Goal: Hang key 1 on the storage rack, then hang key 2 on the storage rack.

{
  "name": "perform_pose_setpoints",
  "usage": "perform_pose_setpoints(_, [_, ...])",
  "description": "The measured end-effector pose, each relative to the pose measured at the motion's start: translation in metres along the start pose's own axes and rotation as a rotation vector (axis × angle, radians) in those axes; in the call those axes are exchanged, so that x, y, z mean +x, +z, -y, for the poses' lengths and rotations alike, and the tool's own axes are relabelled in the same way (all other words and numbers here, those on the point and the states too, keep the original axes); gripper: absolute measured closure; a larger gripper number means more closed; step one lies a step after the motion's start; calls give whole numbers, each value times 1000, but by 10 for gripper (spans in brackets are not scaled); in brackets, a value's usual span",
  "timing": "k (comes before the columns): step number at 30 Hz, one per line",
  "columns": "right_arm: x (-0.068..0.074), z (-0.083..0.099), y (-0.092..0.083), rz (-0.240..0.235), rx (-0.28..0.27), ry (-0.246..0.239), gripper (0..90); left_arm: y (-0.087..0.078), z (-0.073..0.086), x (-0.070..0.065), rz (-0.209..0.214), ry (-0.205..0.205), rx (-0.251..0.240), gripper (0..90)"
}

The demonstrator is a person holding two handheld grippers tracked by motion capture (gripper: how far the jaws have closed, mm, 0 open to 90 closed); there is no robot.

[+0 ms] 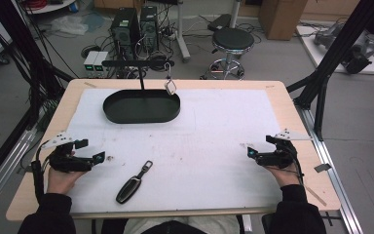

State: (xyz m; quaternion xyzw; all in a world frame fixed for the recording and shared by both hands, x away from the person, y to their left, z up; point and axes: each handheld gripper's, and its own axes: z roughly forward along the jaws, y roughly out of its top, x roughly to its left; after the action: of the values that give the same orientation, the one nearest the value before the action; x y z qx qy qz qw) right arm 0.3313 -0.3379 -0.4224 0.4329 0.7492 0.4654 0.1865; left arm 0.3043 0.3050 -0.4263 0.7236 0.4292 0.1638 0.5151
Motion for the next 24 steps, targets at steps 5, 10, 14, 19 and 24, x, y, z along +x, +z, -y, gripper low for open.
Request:
perform_pose_setpoints(5, [0, 7, 0, 2, 8, -6, 7, 1, -1, 0, 1, 0, -2, 18])
perform_pose_setpoints(10, [-1, 10, -3, 18, -5, 6, 6, 2, -2, -1, 10, -1, 11, 18])
perform_pose_setpoints(14, [-1, 10, -6, 21, -22, 12, 6, 6, -10, -10, 25, 10, 31, 18])
perform_pose_setpoints(19, [-1, 10, -7, 21, -28, 15, 7, 20, -21, -26, 51, 48, 96, 18])
perform_pose_setpoints(24, [-2, 11, -8, 22, -32, 14, 7, 33, -25, -40, 79, 86, 196, 18])
